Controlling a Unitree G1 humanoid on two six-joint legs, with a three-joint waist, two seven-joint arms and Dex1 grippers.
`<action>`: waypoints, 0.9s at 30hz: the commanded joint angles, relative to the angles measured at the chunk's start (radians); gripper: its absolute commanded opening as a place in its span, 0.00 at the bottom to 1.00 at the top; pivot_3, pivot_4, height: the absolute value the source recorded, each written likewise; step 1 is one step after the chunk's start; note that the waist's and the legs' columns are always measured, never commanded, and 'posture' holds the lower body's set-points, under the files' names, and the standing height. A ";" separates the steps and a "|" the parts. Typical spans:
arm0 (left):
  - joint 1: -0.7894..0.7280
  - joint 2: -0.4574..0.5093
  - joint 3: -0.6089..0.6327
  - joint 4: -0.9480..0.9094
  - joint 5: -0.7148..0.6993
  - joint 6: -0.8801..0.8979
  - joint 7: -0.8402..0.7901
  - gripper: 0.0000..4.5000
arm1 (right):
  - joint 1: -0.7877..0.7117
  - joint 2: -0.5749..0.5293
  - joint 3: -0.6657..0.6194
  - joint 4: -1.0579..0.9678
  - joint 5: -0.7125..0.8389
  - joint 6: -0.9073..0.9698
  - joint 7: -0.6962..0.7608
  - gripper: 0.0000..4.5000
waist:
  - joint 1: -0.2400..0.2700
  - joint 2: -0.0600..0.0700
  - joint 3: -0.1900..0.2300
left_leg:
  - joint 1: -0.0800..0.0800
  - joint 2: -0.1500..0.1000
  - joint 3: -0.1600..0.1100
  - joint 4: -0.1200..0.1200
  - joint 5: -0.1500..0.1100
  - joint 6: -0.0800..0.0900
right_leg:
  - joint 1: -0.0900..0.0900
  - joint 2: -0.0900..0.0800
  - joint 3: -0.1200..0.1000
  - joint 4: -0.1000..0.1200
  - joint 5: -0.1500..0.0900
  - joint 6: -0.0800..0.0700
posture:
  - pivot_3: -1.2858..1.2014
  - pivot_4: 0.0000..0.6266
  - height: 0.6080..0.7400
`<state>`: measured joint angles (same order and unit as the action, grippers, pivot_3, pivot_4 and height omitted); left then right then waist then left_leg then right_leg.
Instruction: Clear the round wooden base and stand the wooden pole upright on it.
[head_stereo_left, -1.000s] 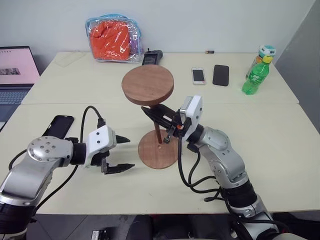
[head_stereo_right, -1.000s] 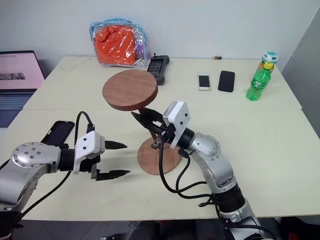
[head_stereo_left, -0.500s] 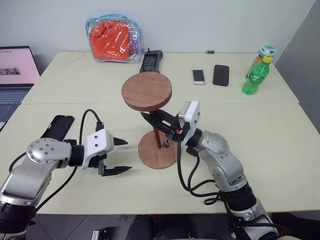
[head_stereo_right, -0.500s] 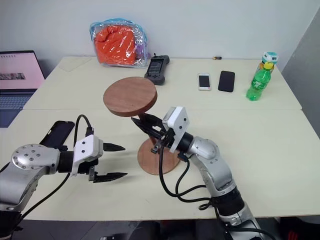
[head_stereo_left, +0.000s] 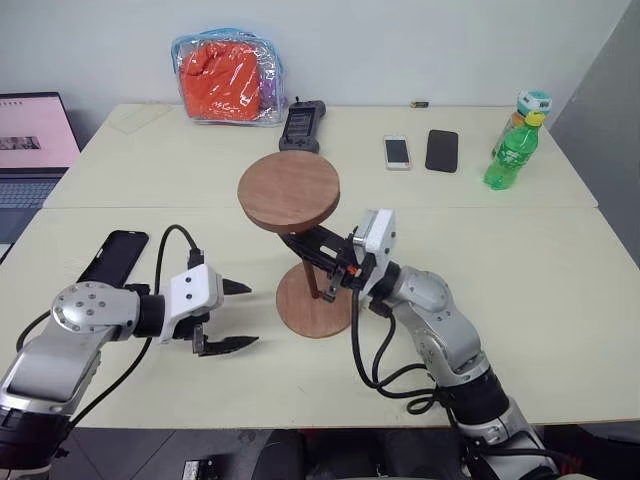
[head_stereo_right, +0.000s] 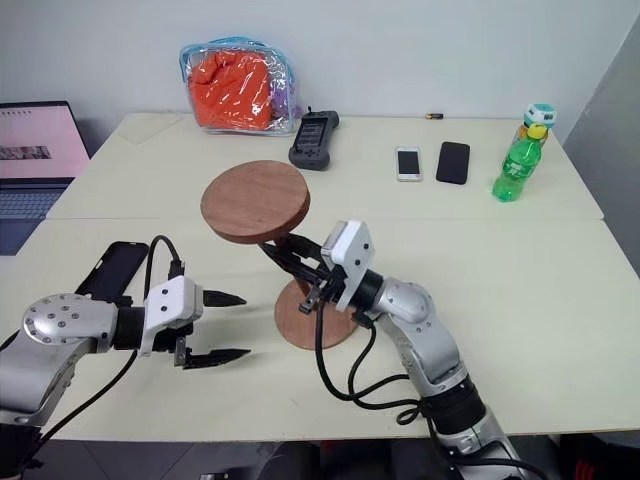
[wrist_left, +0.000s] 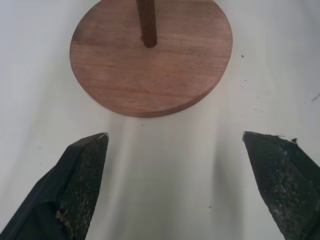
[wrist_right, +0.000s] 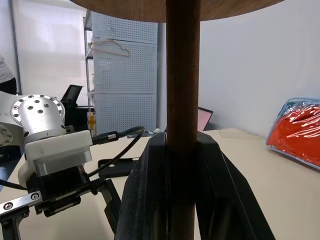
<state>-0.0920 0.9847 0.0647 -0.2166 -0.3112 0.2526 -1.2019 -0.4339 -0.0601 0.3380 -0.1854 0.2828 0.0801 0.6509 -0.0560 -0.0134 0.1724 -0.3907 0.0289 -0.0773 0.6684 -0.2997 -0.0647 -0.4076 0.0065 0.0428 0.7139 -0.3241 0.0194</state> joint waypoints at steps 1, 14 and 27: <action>-0.002 -0.002 0.006 0.001 -0.003 -0.018 -0.006 1.00 | 0.006 -0.009 -0.006 -0.014 -0.002 -0.005 0.009 0.05 | 0.000 0.000 0.000 | 0.000 0.000 0.000 0.000 0.000 0.000 | 0.000 0.000 0.000 0.000 0.000 0.000 | 0.52 0.24 1.00; -0.029 -0.008 -0.002 -0.029 -0.009 0.009 -0.003 1.00 | 0.003 -0.022 -0.015 0.004 -0.003 -0.005 0.003 0.05 | 0.000 0.000 0.000 | 0.001 0.000 0.000 0.001 0.000 0.000 | 0.001 0.000 0.000 0.000 0.000 0.000 | 0.52 0.24 1.00; -0.053 -0.010 -0.003 -0.077 -0.018 0.068 0.005 1.00 | 0.015 -0.042 -0.029 0.055 -0.015 -0.046 0.012 0.05 | 0.001 0.000 0.000 | 0.001 0.000 -0.001 0.002 0.000 0.000 | 0.002 0.000 0.000 0.001 0.000 0.000 | 0.52 0.24 1.00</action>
<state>-0.1318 0.9773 0.0601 -0.2665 -0.3131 0.3142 -1.2060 -0.4339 -0.0811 0.3246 -0.1513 0.2867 0.0330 0.6544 -0.0553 -0.0138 0.1721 -0.3897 0.0288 -0.0779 0.6707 -0.2997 -0.0647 -0.4056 0.0067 0.0426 0.7151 -0.3241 0.0194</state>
